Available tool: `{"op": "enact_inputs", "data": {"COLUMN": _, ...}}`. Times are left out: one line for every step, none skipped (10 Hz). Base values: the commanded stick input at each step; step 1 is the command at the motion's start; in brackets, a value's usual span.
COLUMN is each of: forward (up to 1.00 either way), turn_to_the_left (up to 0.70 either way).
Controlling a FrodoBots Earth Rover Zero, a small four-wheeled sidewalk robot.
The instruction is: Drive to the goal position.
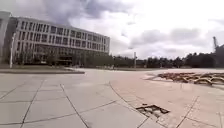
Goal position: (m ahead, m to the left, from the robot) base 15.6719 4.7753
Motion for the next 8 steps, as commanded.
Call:
{"op": "enact_inputs", "data": {"forward": 0.70, "turn_to_the_left": 0.00}}
{"op": "enact_inputs", "data": {"forward": 0.70, "turn_to_the_left": 0.00}}
{"op": "enact_inputs", "data": {"forward": 0.70, "turn_to_the_left": 0.00}}
{"op": "enact_inputs", "data": {"forward": 0.70, "turn_to_the_left": 0.00}}
{"op": "enact_inputs", "data": {"forward": 0.70, "turn_to_the_left": 0.00}}
{"op": "enact_inputs", "data": {"forward": 0.70, "turn_to_the_left": 0.00}}
{"op": "enact_inputs", "data": {"forward": 0.70, "turn_to_the_left": 0.00}}
{"op": "enact_inputs", "data": {"forward": 0.70, "turn_to_the_left": 0.00}}
